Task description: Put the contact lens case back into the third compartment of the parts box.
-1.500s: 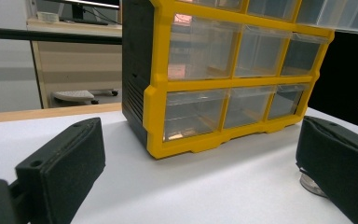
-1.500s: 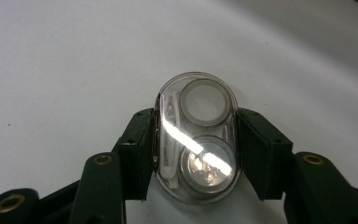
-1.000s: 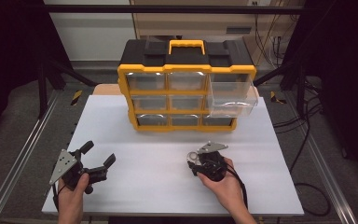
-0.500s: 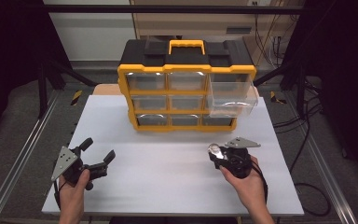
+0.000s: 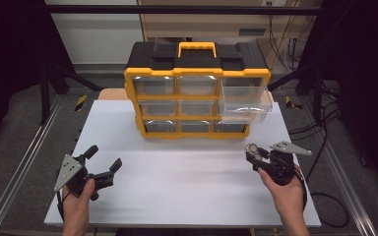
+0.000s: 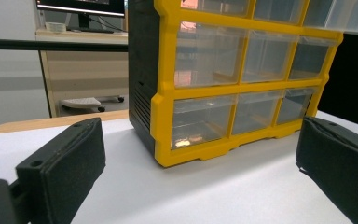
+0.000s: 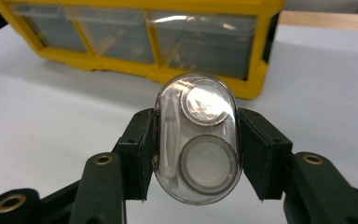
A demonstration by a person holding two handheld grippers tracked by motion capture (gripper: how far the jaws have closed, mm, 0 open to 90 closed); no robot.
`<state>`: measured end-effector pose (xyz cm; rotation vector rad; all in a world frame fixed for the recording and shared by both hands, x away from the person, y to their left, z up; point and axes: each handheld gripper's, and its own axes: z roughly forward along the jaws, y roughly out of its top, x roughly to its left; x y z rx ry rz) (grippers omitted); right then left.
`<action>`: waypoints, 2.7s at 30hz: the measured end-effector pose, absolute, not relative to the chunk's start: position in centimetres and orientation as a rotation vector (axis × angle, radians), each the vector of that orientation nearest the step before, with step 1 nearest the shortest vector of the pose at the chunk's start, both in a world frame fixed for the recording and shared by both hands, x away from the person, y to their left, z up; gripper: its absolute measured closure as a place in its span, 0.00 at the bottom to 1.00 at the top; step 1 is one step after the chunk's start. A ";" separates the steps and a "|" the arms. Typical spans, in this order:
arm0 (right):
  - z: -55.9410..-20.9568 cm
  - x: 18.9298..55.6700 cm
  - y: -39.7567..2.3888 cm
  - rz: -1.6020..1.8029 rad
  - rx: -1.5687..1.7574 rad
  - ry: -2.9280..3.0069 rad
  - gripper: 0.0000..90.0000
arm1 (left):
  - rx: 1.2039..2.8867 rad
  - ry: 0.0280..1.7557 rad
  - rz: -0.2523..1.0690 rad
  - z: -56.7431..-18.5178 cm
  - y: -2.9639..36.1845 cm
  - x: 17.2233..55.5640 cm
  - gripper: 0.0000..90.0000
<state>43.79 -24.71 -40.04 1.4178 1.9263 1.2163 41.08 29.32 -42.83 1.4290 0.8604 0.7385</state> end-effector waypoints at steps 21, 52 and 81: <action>-31.3 41.7 -29.7 1.298 1.344 1.736 0.55 | 1.378 0.875 0.724 -42.6 31.9 40.1 0.01; -21.0 44.3 -26.9 1.305 1.131 1.692 0.55 | 1.402 0.859 0.739 -42.7 31.5 40.1 0.01; -19.1 48.1 -21.3 1.257 1.030 1.836 0.55 | 1.400 0.851 0.739 -42.6 31.4 40.0 0.01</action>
